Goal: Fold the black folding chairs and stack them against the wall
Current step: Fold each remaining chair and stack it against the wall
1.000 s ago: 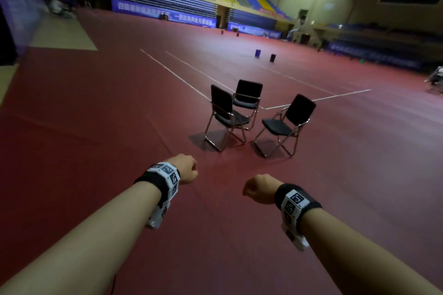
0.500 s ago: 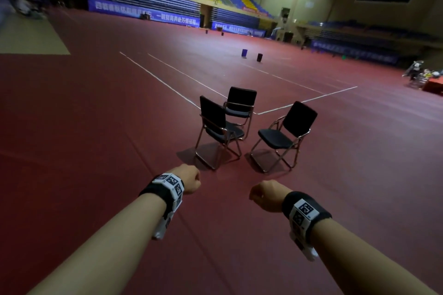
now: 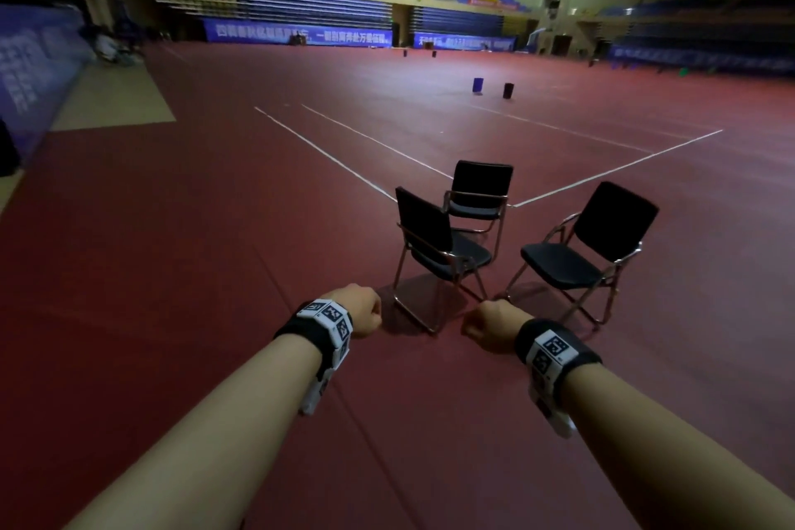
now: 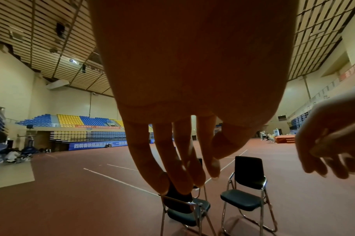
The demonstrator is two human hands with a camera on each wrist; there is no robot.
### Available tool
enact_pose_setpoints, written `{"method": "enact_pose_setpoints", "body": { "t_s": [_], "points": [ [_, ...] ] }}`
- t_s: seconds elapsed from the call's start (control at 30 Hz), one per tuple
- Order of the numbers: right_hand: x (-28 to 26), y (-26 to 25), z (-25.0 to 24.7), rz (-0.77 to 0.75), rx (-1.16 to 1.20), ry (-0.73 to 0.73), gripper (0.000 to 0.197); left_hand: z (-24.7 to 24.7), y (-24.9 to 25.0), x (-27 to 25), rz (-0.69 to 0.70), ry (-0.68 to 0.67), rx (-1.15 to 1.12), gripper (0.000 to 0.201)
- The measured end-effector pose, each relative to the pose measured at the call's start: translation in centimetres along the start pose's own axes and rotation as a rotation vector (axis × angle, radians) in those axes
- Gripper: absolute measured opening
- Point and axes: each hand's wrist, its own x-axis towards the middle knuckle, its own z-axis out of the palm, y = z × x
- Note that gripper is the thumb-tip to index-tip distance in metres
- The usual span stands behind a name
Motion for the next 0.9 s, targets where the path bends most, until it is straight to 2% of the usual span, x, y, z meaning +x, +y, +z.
{"method": "enact_pose_setpoints", "body": {
  "t_s": [0.03, 0.07, 0.13, 0.17, 0.23, 0.27, 0.33, 0.37, 0.43, 0.47, 0.53, 0.57, 0.63, 0.67, 0.73, 0.77, 0.83, 0.87, 0.9],
  "points": [
    [3.4, 0.1, -0.5, -0.026, 0.005, 0.023, 0.029, -0.6, -0.9, 2.4, 0.001, 0.001, 0.009, 0.025],
    [3.7, 0.1, -1.2, -0.022, 0.012, 0.009, 0.029, -0.9, -0.7, 2.5, 0.003, -0.005, -0.002, 0.025],
    [11.3, -0.6, -1.5, -0.069, 0.031, 0.013, 0.028, -1.9, -3.8, 7.5, -0.038, -0.008, 0.012, 0.025],
    [11.4, -0.7, -2.1, -0.078, 0.032, -0.005, 0.029, -2.3, -4.1, 7.7, -0.04, -0.009, 0.013, 0.026],
    [17.7, -1.8, -2.0, -0.116, 0.043, -0.042, 0.03, -2.9, -7.6, 11.6, -0.083, -0.039, 0.033, 0.025],
    [17.3, -2.2, -2.2, -0.104, 0.059, -0.063, 0.03, -3.1, -7.9, 11.4, -0.106, -0.047, 0.029, 0.025],
    [23.7, -3.1, -2.2, -0.112, 0.065, -0.079, 0.029, -4.3, -11.7, 15.7, -0.138, -0.057, 0.031, 0.024],
    [23.3, -3.4, -2.1, -0.107, 0.086, -0.097, 0.029, -4.1, -12.5, 15.5, -0.158, -0.066, 0.011, 0.025],
    [29.2, -3.9, -2.1, -0.094, 0.078, -0.101, 0.03, -5.2, -16.6, 20.7, -0.16, -0.062, 0.034, 0.025],
    [28.9, -4.4, -1.9, -0.081, 0.1, -0.127, 0.03, -5.1, -17.4, 20.4, -0.185, -0.083, 0.029, 0.025],
    [35.0, -4.1, -2.2, -0.038, 0.083, -0.127, 0.031, -6.4, -21.1, 27.0, -0.171, -0.072, 0.043, 0.024],
    [35.0, -4.3, -2.4, -0.02, 0.116, -0.144, 0.032, -6.7, -21.7, 27.1, -0.179, -0.087, 0.032, 0.023],
    [41.2, -3.9, -2.9, 0.031, 0.119, -0.106, 0.036, -8.1, -25.1, 34.2, -0.128, -0.072, 0.034, 0.022],
    [41.0, -4.0, -3.0, 0.049, 0.123, -0.131, 0.038, -8.4, -25.3, 34.2, -0.133, -0.084, 0.03, 0.022],
    [46.4, -4.3, -4.3, 0.088, 0.107, -0.116, 0.033, -10.5, -28.4, 40.9, -0.068, -0.077, 0.042, 0.023],
    [46.0, -4.4, -4.4, 0.106, 0.108, -0.147, 0.03, -10.7, -28.2, 41.3, -0.055, -0.093, 0.036, 0.023],
    [51.5, -4.8, -5.3, 0.15, 0.105, -0.11, 0.027, -12.6, -30.7, 47.4, 0.012, -0.059, 0.03, 0.024],
    [51.7, -4.6, -6.2, 0.157, 0.1, -0.101, 0.028, -13.6, -30.0, 47.9, 0.044, -0.05, 0.038, 0.025],
    [54.1, -5.3, -5.6, 0.192, 0.11, -0.121, 0.03, -14.0, -31.3, 50.6, 0.074, -0.078, 0.046, 0.025]
  ]
}}
